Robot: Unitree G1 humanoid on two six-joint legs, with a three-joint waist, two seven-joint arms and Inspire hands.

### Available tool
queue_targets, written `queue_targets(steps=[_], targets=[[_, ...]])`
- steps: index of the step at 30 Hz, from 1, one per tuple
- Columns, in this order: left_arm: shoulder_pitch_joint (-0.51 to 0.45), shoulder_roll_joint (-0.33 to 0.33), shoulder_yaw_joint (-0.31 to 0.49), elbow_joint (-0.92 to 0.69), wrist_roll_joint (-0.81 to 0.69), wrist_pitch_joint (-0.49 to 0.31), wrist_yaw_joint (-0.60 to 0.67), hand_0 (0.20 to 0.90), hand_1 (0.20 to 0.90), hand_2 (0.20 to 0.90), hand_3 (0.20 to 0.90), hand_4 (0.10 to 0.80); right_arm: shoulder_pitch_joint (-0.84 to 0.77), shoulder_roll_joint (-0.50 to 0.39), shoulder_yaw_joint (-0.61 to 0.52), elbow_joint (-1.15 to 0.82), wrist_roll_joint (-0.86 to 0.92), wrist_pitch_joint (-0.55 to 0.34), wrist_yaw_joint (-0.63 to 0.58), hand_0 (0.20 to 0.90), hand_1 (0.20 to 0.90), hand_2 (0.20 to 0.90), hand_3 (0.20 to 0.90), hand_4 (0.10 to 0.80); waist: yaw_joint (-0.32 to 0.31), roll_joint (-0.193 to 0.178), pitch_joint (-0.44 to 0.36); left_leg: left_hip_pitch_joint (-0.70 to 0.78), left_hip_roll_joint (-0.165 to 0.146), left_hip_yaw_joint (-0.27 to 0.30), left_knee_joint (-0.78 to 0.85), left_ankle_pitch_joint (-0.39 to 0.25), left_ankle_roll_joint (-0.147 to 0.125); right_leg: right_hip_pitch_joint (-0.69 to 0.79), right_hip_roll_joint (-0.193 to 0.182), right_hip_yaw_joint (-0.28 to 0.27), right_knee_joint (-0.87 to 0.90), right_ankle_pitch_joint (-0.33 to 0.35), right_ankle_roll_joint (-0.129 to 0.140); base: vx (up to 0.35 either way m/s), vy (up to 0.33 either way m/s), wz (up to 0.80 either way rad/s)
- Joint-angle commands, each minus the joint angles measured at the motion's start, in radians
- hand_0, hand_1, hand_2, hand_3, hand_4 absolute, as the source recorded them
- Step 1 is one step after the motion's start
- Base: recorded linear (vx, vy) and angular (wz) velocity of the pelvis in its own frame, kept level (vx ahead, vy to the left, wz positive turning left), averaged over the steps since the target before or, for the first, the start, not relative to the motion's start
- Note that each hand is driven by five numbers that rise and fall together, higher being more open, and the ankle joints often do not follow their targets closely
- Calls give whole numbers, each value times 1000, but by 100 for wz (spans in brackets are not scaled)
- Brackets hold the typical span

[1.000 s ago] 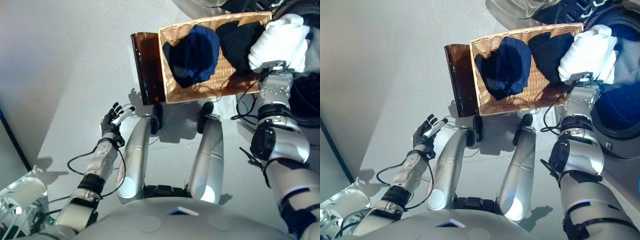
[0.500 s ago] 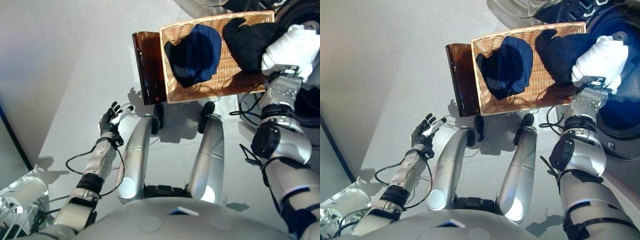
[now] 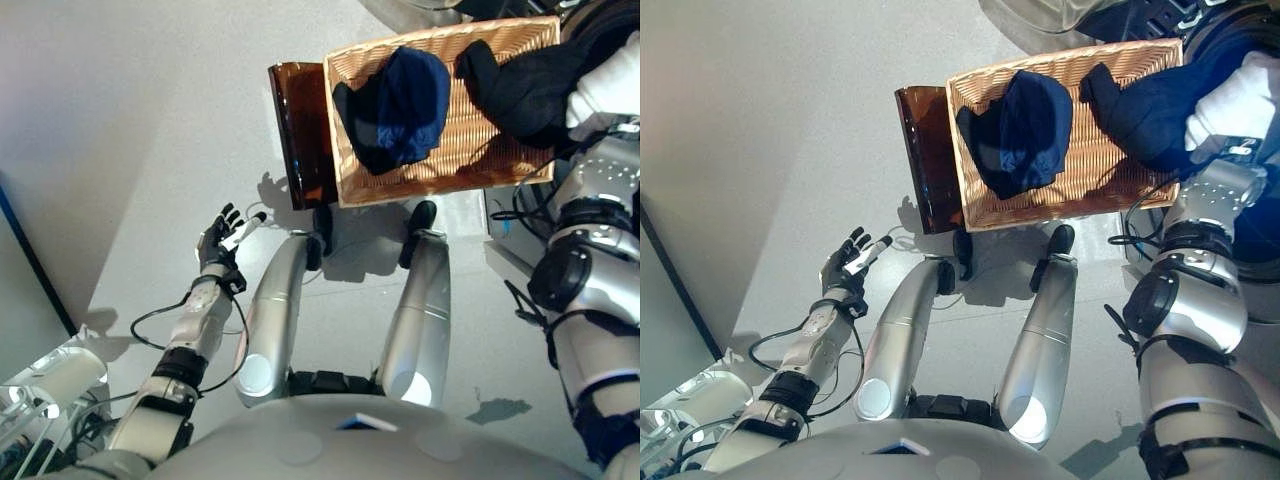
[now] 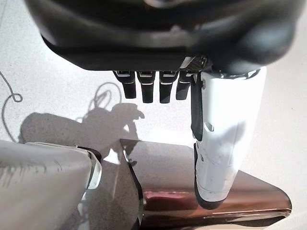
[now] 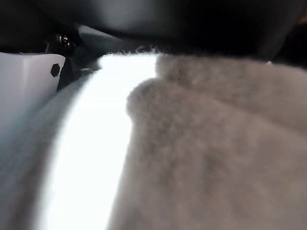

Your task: Pick up the clothes and place them into the washing machine

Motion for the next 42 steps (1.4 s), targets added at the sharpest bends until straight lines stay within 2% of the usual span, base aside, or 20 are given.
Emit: queue_targets(steps=[1,7,22,27,34,41,42], targets=[[69,45,31,-30,-3,-64,25,900,900,900,900,800,-20,-177,64,-95,-83,-109,15,200,200,200,200,300,-25,3,-112,97,17,-62,-24,-76,-92,84,42,-21,-47,-11,-74,7,-57,3],[71,46,29,-31,-8,-60,31,900,900,900,900,800,-27,-198,41,-92,-89,-133,-26,200,200,200,200,300,-30,12,-108,86,11,-75,-14,-73,-100,70,39,-23,-11,-32,-84,-5,-43,8],[111,35,10,-58,-21,-53,49,900,900,900,900,800,-34,-169,-25,-61,-62,-149,-130,200,200,200,200,300,-29,87,-110,45,2,-31,-17,-75,-89,-34,33,29,35,-41,-84,-1,10,0],[110,34,7,-58,-23,-54,53,900,900,900,900,800,-37,-176,-17,-72,-74,-153,-135,200,200,200,200,300,-32,87,-107,50,2,-24,-20,-78,-87,-40,38,36,39,-40,-83,13,0,-10],[114,43,11,-67,-17,-59,60,900,900,900,900,800,-73,-249,13,-101,-98,-186,-160,200,200,200,200,300,-43,71,-121,64,5,-23,-43,-71,-98,-34,43,35,30,-37,-85,5,-13,0],[115,40,9,-61,-19,-55,70,900,900,900,900,800,-97,-250,21,-129,-99,-228,-190,200,200,200,200,300,-48,64,-130,66,5,-30,-53,-66,-101,-29,50,29,22,-36,-90,0,0,0],[115,39,8,-59,-18,-55,71,900,900,900,900,800,-100,-245,26,-127,-98,-224,-190,282,282,282,282,359,-47,64,-130,66,6,-30,-56,-65,-100,-30,51,28,20,-35,-90,0,0,0]])
